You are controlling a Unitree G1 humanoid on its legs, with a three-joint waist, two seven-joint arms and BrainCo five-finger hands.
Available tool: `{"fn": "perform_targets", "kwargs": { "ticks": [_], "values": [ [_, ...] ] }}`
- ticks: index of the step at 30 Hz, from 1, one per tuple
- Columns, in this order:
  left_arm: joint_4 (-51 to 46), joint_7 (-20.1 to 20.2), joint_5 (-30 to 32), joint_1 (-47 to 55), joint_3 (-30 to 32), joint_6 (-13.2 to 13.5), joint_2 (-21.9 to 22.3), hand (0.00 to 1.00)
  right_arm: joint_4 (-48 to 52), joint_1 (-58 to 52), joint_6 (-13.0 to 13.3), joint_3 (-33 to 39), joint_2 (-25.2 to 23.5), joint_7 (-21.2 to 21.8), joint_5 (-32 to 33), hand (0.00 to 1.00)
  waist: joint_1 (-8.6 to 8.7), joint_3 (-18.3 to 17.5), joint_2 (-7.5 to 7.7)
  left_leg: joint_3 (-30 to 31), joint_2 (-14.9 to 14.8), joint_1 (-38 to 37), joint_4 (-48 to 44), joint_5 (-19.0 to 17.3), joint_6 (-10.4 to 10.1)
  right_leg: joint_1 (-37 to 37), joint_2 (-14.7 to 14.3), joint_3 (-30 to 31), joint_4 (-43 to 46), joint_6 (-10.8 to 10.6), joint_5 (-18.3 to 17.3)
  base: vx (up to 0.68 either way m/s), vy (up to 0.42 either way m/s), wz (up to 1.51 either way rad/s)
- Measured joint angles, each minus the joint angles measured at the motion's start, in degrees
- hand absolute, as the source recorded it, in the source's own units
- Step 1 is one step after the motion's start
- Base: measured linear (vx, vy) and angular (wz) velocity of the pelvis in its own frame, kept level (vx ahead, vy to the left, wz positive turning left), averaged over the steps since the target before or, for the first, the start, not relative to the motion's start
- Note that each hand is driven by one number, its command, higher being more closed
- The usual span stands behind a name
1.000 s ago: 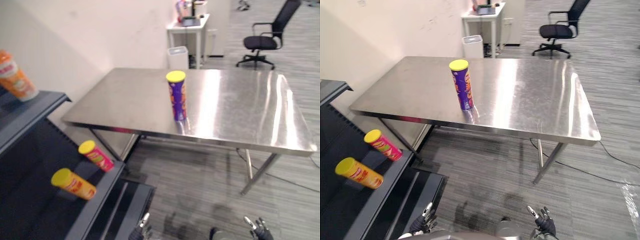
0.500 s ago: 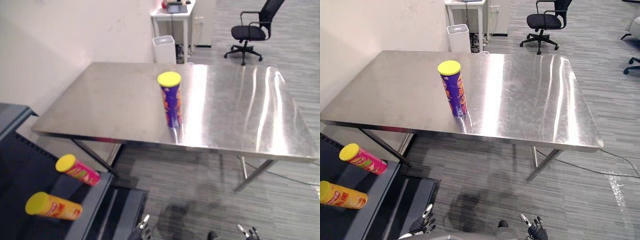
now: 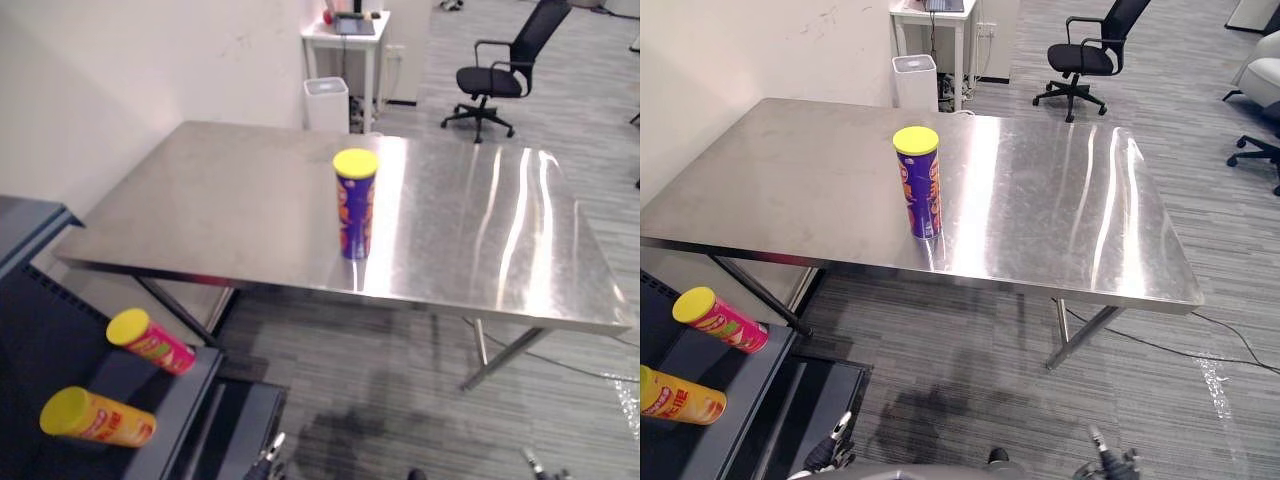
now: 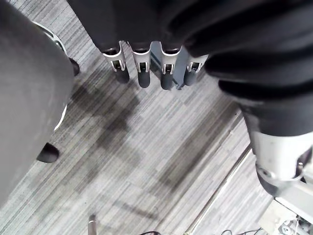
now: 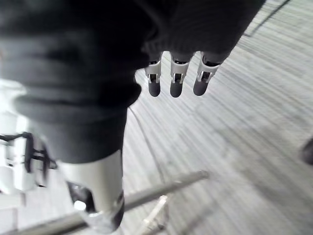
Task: Put the gum and the chips on the shelf.
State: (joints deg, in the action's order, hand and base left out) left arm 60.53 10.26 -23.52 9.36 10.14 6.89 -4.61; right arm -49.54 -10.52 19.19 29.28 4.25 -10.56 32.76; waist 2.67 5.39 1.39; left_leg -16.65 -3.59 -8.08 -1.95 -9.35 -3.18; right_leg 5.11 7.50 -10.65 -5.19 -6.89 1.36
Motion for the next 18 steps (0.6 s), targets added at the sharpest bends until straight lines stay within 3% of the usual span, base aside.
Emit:
{"fn": "perform_targets", "kwargs": {
  "ticks": [5, 10, 13, 18],
  "values": [
    [-4.86, -2.53, 1.99, 4.03, 3.25, -0.06, 1.2, 0.0, 21.13, 0.48, 0.17, 4.56, 4.1, -2.85, 1.68, 0.0, -0.56, -2.06, 0.55, -1.78, -0.15, -0.06, 1.52, 0.18, 0.14, -0.93, 0.09, -0.46, -0.02, 0.27, 0.11, -0.12, -0.023, -0.1],
    [-7.17, -3.34, 2.48, 5.77, 3.65, -1.26, 3.22, 0.0, 42.31, 1.47, 1.6, 4.94, 5.66, -3.76, -2.21, 0.0, -1.17, -4.27, 0.11, -1.69, -0.16, -0.33, 3.81, 1.33, -0.14, -1.11, 0.41, -3.84, 0.1, -0.08, 0.37, -0.01, -0.021, 0.05],
    [-8.52, -3.46, 4.5, 6.25, 3.81, -1.31, 3.86, 0.0, 51.03, 3.17, 1.48, 2.93, 6.08, -0.96, -10.01, 0.0, -1.27, -4.46, -0.01, -1.44, -0.27, -0.19, 3.83, 1.38, -0.22, -1.13, 0.28, -4.3, 0.08, -0.08, 0.4, 0.04, -0.011, 0.05],
    [-8.54, -3.64, 6.79, 5.97, 3.43, -1.04, 3.08, 0.0, 56.14, 8.57, -0.79, -6.33, 10.19, 9.63, -11.51, 0.0, -1.24, -5.19, 0.58, -1.27, 0.11, 0.36, 4.0, 1.37, -0.23, -1.88, 0.46, -4.51, -0.11, -0.22, 0.49, 0.04, -0.003, 0.01]
  ]
}}
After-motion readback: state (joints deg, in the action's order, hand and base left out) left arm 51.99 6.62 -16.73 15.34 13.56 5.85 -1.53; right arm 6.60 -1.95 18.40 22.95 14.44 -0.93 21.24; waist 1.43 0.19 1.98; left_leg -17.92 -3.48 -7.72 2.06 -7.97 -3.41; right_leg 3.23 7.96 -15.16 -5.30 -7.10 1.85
